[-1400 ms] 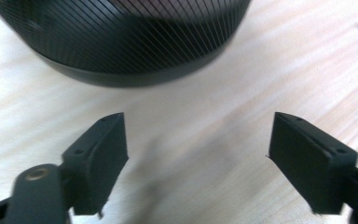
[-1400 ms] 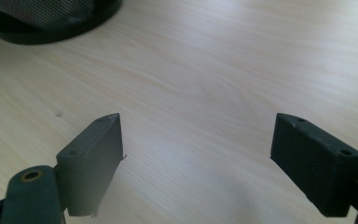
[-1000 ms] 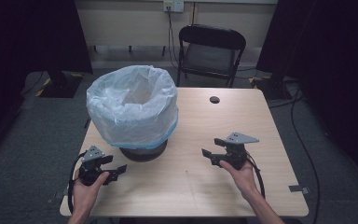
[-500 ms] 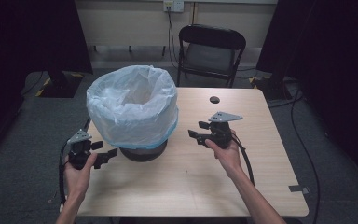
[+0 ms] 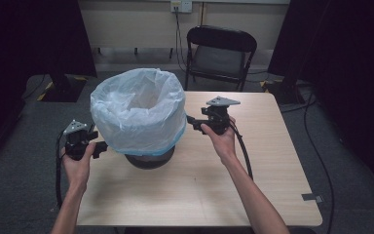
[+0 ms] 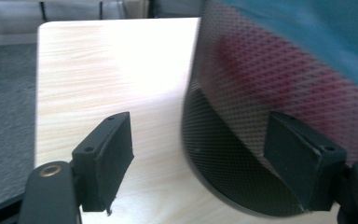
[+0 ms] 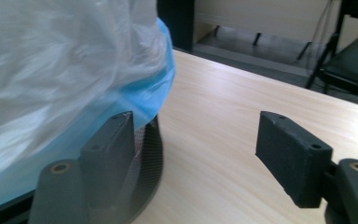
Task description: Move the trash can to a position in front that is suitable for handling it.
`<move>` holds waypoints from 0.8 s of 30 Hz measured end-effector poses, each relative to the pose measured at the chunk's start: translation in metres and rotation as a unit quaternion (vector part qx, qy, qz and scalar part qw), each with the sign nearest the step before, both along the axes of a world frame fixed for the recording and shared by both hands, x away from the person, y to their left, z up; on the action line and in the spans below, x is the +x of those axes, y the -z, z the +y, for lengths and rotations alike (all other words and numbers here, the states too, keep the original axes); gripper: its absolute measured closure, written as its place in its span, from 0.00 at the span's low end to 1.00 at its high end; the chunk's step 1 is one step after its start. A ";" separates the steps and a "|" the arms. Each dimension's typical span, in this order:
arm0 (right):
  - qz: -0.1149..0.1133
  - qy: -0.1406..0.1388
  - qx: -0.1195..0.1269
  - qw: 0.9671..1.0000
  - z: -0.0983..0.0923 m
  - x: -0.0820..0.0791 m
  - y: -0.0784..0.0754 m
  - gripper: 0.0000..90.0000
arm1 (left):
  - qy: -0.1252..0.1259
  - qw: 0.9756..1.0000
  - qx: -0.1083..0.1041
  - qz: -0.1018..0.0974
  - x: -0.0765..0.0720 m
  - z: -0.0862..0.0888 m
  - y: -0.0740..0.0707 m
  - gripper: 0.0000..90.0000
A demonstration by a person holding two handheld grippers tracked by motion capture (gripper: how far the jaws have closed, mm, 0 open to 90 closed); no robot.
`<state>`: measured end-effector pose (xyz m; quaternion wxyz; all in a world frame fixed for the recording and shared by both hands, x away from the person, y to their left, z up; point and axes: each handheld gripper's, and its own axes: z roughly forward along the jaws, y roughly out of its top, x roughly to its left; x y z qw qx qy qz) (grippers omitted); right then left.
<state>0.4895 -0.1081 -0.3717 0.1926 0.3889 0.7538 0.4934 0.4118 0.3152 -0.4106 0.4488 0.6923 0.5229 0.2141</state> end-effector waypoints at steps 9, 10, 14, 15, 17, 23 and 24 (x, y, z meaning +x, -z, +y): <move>0.002 0.008 -0.013 1.000 0.024 0.015 0.011 0.36 | -0.011 0.999 -0.034 -0.019 0.012 0.003 0.006 0.23; 0.003 0.008 -0.004 1.000 0.024 0.015 0.012 0.36 | -0.011 0.999 -0.045 -0.017 0.014 0.006 0.007 0.20; 0.005 0.000 0.023 1.000 0.026 0.017 0.012 0.36 | -0.021 0.997 -0.062 -0.027 0.020 0.006 0.008 0.20; 0.003 -0.003 0.022 1.000 0.027 0.016 0.012 0.37 | -0.023 0.998 -0.053 -0.026 0.021 0.005 0.007 0.22; 0.001 -0.006 0.017 1.000 0.027 0.015 0.012 0.40 | -0.015 0.998 -0.047 -0.027 0.021 0.004 0.006 0.25; -0.010 -0.005 0.007 1.000 0.025 0.010 0.009 0.50 | 0.036 0.998 -0.028 -0.035 0.016 -0.001 0.000 0.41; -0.010 -0.005 0.007 1.000 0.025 0.010 0.009 0.50 | 0.036 0.998 -0.028 -0.035 0.016 -0.001 0.000 0.41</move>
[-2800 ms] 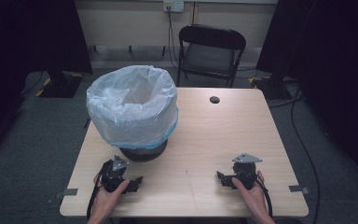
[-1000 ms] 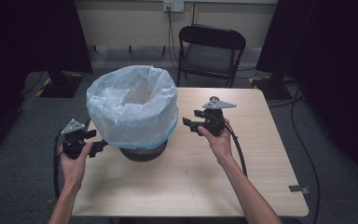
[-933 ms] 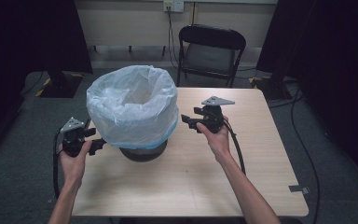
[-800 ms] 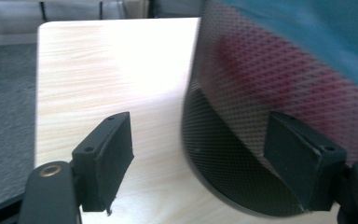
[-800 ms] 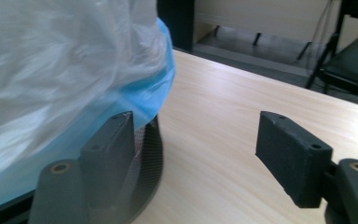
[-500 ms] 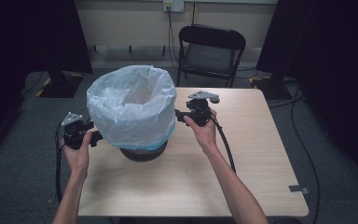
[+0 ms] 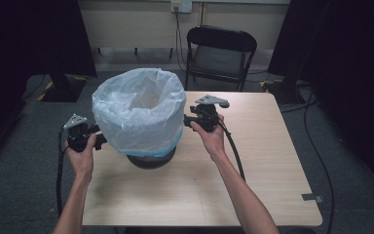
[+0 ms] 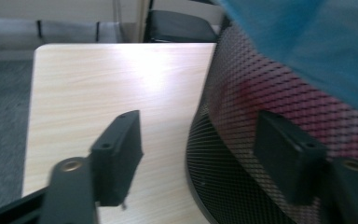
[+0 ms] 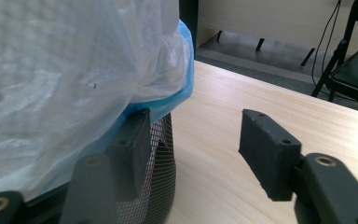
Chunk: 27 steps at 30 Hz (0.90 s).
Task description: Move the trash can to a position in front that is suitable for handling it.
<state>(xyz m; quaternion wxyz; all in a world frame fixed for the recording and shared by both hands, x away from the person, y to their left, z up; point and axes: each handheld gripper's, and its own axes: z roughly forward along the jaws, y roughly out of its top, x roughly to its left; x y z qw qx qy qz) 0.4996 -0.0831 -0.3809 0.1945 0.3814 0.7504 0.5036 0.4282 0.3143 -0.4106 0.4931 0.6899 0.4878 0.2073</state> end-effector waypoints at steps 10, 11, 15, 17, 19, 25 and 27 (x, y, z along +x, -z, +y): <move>0.010 -0.016 0.017 1.000 -0.021 -0.009 -0.001 0.56 | 0.025 0.999 -0.017 -0.011 -0.012 -0.015 0.004 0.41; 0.006 -0.014 0.016 1.000 -0.024 -0.012 -0.002 0.59 | 0.025 0.999 -0.019 -0.011 -0.014 -0.020 0.005 0.41; 0.003 -0.016 0.020 1.000 -0.032 -0.018 -0.001 0.60 | 0.026 0.999 -0.018 -0.017 -0.019 -0.028 0.005 0.43; 0.005 -0.018 0.023 1.000 -0.037 -0.022 -0.001 0.61 | 0.027 0.999 -0.013 -0.016 -0.022 -0.031 0.005 0.43; 0.003 -0.021 0.021 1.000 -0.040 -0.026 -0.002 0.61 | 0.026 0.999 -0.005 -0.019 -0.027 -0.035 0.004 0.43; -0.002 -0.036 0.039 0.999 -0.050 -0.038 -0.003 0.59 | 0.020 1.000 0.005 -0.023 -0.036 -0.042 0.003 0.47; -0.004 -0.033 0.024 0.999 -0.051 -0.039 -0.004 0.49 | 0.019 1.000 0.014 0.000 -0.031 -0.040 0.001 0.37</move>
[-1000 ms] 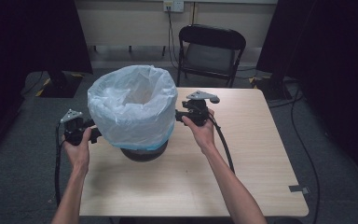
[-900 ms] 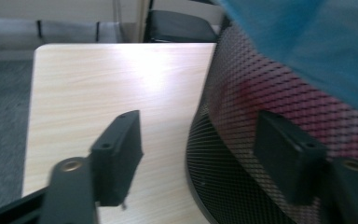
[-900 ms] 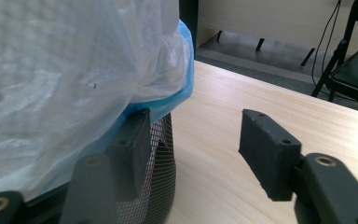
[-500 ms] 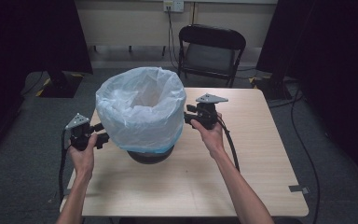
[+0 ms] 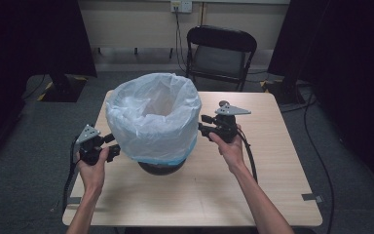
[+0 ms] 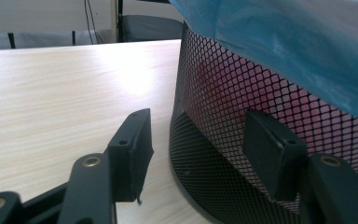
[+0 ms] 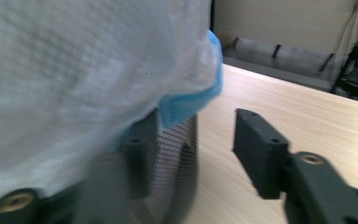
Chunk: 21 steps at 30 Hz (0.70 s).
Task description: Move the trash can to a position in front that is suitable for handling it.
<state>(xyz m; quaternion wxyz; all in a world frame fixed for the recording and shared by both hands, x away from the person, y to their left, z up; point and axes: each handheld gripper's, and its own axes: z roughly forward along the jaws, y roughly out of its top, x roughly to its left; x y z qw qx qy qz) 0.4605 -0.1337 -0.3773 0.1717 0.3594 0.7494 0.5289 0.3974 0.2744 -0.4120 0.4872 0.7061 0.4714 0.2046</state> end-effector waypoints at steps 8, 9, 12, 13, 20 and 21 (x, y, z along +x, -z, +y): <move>0.002 0.038 -0.012 0.999 -0.003 0.012 0.000 0.42 | -0.066 0.997 -0.001 0.034 0.028 0.015 0.006 0.32; 0.002 0.038 -0.012 0.999 -0.003 0.012 0.000 0.42 | -0.066 0.997 -0.001 0.034 0.028 0.015 0.006 0.32; 0.001 0.056 -0.004 0.998 -0.001 0.019 -0.002 0.40 | -0.072 0.996 -0.013 0.041 0.046 0.009 0.009 0.32; 0.003 0.058 0.001 0.998 0.000 0.020 -0.002 0.40 | -0.061 0.997 -0.019 0.044 0.049 0.006 0.009 0.31; 0.013 0.042 0.015 0.999 0.008 0.020 0.000 0.48 | -0.035 0.999 -0.010 0.035 0.048 -0.001 0.007 0.41; 0.014 0.039 0.018 0.999 0.007 0.020 0.000 0.48 | -0.034 0.999 -0.004 0.029 0.045 -0.003 0.007 0.46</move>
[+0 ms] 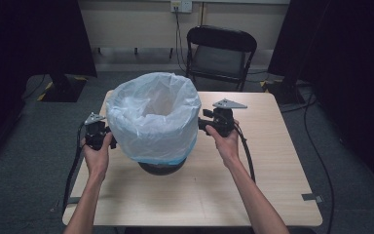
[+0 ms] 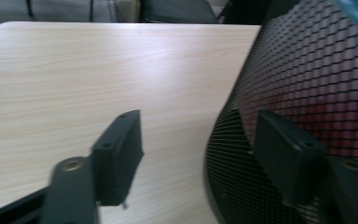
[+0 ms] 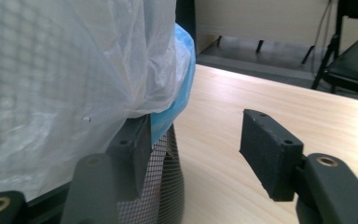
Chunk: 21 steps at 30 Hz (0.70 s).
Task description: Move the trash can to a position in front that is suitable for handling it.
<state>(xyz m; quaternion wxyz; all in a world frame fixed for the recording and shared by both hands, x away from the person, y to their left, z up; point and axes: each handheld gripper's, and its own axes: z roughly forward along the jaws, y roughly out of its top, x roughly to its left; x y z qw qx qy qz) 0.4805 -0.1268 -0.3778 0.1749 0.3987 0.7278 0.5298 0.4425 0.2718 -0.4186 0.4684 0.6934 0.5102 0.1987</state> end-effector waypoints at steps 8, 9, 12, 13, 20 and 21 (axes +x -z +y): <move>0.001 -0.027 0.014 1.000 -0.019 -0.013 0.003 0.50 | 0.022 1.000 0.010 -0.012 -0.024 -0.019 -0.001 0.56; 0.001 -0.031 0.013 0.999 -0.023 -0.015 0.003 0.50 | 0.026 1.000 0.008 -0.012 -0.028 -0.021 -0.001 0.56; 0.003 -0.038 0.010 0.999 -0.033 -0.023 0.002 0.51 | 0.040 0.999 0.006 -0.011 -0.040 -0.028 -0.001 0.55; 0.003 -0.040 0.010 0.999 -0.036 -0.026 0.002 0.51 | 0.044 0.999 0.006 -0.012 -0.043 -0.031 -0.001 0.55; 0.023 -0.056 0.027 0.998 -0.058 -0.043 0.003 0.51 | 0.068 0.998 0.005 -0.012 -0.060 -0.043 -0.002 0.52; 0.024 -0.058 0.028 0.998 -0.061 -0.046 0.003 0.52 | 0.068 0.998 0.006 -0.017 -0.063 -0.046 -0.002 0.52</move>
